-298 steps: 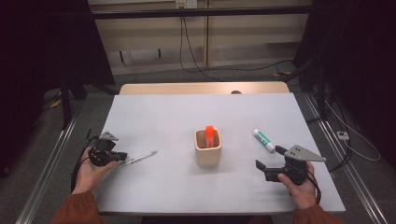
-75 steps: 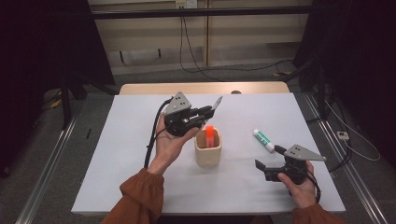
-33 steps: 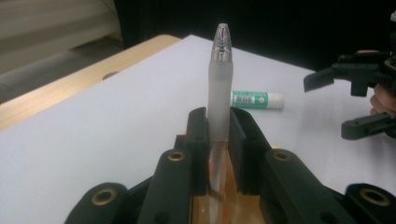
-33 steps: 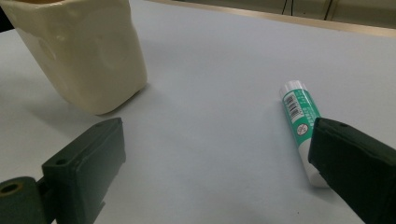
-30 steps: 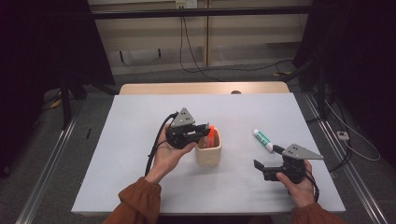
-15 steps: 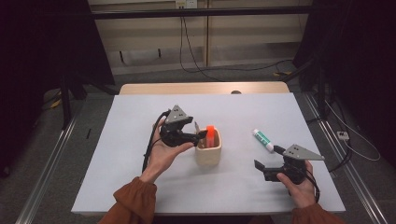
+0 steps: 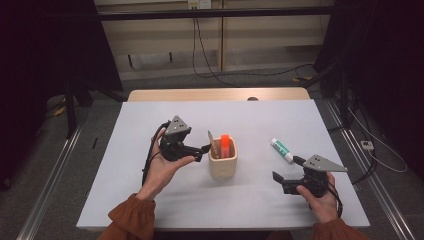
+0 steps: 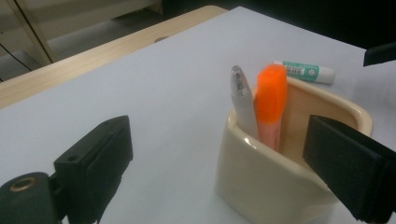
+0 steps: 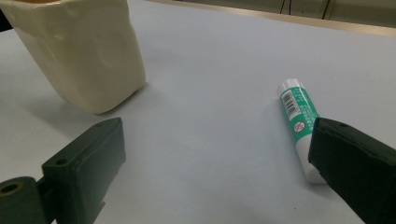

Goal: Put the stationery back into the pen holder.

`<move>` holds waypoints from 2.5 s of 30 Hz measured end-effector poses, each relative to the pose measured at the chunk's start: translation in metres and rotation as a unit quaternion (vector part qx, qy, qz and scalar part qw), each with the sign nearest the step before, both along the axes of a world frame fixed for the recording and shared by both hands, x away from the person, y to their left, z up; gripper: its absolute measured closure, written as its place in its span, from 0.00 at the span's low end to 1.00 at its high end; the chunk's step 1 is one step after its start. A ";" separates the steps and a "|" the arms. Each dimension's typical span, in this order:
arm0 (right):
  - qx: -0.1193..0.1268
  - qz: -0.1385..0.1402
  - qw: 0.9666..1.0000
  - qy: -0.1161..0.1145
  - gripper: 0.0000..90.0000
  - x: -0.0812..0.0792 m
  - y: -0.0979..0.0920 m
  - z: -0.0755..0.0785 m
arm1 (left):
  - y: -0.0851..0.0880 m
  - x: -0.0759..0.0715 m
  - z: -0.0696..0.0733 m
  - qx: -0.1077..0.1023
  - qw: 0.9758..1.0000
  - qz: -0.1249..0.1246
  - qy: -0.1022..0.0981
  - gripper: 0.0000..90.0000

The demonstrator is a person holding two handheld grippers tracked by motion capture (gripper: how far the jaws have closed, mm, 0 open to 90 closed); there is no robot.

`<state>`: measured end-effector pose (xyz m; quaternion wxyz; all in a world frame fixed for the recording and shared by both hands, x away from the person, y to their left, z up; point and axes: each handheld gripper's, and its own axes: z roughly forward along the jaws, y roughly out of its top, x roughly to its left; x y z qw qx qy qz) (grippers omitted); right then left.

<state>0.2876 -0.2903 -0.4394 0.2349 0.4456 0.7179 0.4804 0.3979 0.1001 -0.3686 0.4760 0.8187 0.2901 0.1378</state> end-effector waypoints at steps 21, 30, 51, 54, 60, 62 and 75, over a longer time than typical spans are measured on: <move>-0.002 0.000 1.000 0.006 0.04 0.001 0.000 -0.001 | 0.059 -0.018 -0.030 0.018 0.999 0.039 0.017 0.06; 0.003 -0.007 1.000 0.004 0.04 0.000 -0.004 0.002 | 0.070 -0.032 -0.039 0.013 0.999 0.040 0.012 0.07; -0.036 -0.051 0.997 0.035 0.05 0.014 -0.014 0.011 | 0.095 -0.066 -0.063 0.036 0.997 0.060 0.027 0.08; -0.041 -0.053 0.997 0.043 0.07 0.019 -0.017 0.012 | 0.095 -0.068 -0.068 0.036 0.997 0.059 0.026 0.08; -0.054 -0.060 0.994 0.067 0.08 0.032 -0.023 0.015 | 0.101 -0.071 -0.064 0.016 0.998 0.050 0.031 0.08; -0.059 -0.064 0.993 0.080 0.09 0.038 -0.027 0.017 | 0.103 -0.072 -0.064 0.017 0.998 0.057 0.031 0.08; -0.112 -0.110 0.982 0.107 0.09 0.075 -0.043 0.022 | 0.106 -0.072 -0.063 0.029 0.998 0.050 0.018 0.08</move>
